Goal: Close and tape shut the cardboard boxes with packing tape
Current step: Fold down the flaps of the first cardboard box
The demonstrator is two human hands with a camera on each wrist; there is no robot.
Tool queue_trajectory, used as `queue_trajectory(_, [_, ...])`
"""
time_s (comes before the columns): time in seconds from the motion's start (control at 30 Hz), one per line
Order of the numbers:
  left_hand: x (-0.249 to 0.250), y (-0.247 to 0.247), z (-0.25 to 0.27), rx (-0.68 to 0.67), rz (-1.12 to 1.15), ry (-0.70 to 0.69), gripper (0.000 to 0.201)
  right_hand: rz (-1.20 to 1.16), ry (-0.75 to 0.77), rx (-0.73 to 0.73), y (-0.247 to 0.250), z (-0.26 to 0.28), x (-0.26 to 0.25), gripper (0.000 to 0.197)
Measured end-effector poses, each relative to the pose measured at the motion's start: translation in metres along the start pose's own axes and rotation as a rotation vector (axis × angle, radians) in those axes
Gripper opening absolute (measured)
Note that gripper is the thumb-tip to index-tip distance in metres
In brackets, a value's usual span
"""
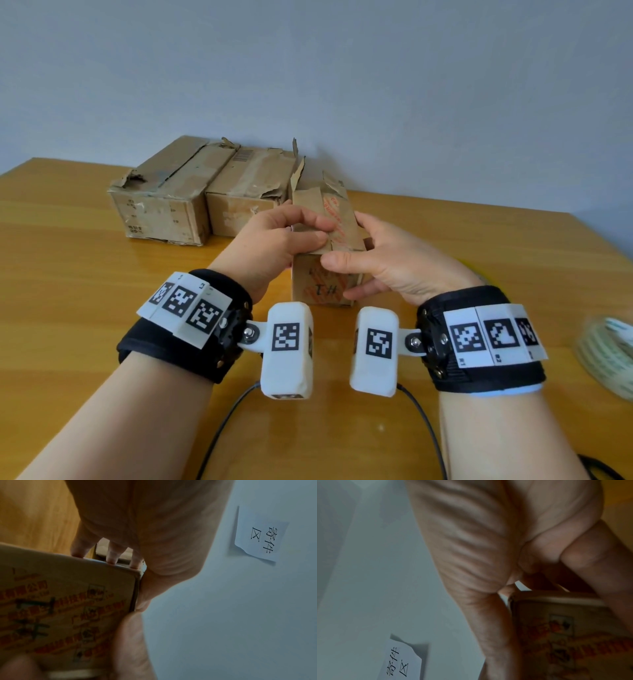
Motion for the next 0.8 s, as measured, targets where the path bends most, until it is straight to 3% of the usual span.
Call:
queue_trajectory(0.07, [-0.001,0.001,-0.002,0.015,-0.016,-0.022,0.014,0.0,-0.003,0.014,-0.001,0.001,0.0,0.074])
queue_trajectory(0.27, [-0.004,0.002,-0.004,-0.019,-0.045,-0.036,0.017,-0.014,-0.021,0.046,-0.002,-0.003,0.0,0.062])
queue_trajectory(0.47, [-0.003,0.001,0.007,-0.241,0.076,-0.071,0.037,-0.005,-0.048,0.039,-0.004,-0.002,0.001,0.052])
queue_trajectory(0.67, [-0.006,0.002,0.001,-0.214,0.045,-0.096,0.044,0.025,-0.071,0.145,-0.003,-0.004,0.002,0.072])
queue_trajectory(0.8, [-0.007,0.002,0.001,-0.205,0.006,-0.099,0.042,0.052,-0.09,0.202,-0.005,-0.006,0.004,0.065])
Point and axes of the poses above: each hand's wrist, its own z-axis away from the middle knuckle, its own y-axis out of the back of the hand, x = y × z, the point moved 8 cm from there along -z, towards the middle knuckle, and after that the axes turned 12 degrees about -z, right-handed, at the moved point
